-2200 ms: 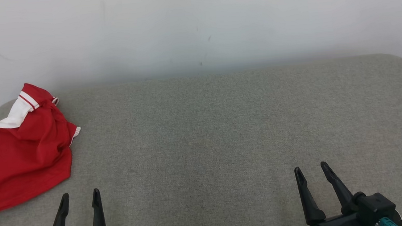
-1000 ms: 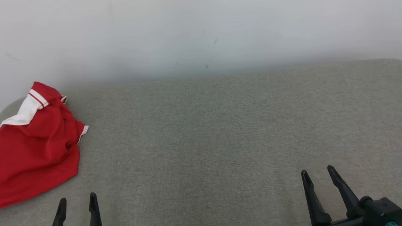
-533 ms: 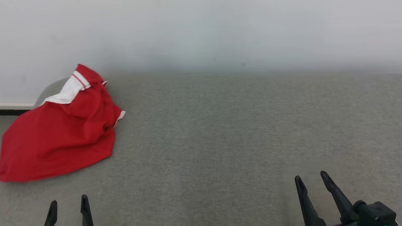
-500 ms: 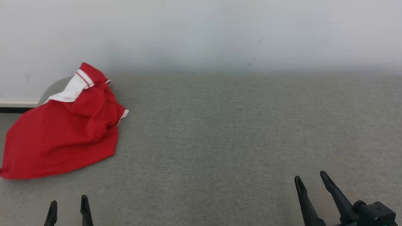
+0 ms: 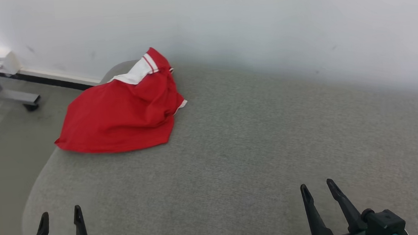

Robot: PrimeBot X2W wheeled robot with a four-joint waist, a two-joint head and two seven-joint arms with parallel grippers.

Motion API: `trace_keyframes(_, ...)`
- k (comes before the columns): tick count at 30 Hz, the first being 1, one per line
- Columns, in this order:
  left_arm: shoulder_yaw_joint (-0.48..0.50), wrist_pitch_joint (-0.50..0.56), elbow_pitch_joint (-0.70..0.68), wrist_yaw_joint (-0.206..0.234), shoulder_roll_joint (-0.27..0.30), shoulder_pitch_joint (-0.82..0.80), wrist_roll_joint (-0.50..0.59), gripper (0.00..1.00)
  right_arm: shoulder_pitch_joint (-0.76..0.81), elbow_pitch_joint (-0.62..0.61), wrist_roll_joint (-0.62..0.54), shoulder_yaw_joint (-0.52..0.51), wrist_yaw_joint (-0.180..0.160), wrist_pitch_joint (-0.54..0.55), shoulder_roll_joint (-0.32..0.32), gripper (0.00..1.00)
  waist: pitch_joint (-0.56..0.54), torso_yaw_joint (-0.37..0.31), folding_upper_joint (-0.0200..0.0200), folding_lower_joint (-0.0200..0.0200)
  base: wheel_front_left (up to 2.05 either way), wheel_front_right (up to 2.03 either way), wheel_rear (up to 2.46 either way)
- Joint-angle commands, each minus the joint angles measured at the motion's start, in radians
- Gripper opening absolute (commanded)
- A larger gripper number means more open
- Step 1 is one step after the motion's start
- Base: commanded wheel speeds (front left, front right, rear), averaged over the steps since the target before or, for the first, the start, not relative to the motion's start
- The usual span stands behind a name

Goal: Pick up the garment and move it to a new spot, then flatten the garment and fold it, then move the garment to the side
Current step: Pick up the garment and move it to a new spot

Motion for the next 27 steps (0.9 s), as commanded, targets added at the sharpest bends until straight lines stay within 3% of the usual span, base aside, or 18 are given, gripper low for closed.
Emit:
trace_keyframes(1,0.005,-0.001,-0.005,0.007,0.002,0.012,0.003,1.0,-0.003,0.001,0.002,0.003,-0.002,-0.001,-0.002,1.0,0.003,0.053,-0.0001,0.0,0.0,0.0,0.0)
trace_keyframes(9,0.019,-0.001,-0.01,0.016,0.001,0.016,-0.001,1.0,-0.009,0.011,-0.007,0.009,-0.002,-0.001,-0.002,1.0,0.009,0.101,-0.0001,0.0,0.0,0.0,0.0)
trace_keyframes(17,0.025,-0.001,-0.01,0.022,-0.001,0.02,-0.004,1.0,-0.014,0.017,-0.006,0.016,-0.002,-0.001,-0.002,1.0,0.009,0.105,-0.0001,0.0,0.0,0.0,0.0)
trace_keyframes(27,0.042,-0.001,0.014,-0.009,0.021,-0.078,-0.046,1.0,-0.041,0.017,-0.036,0.001,-0.002,-0.001,-0.002,1.0,0.067,0.043,-0.0001,0.0,0.0,0.0,0.0)
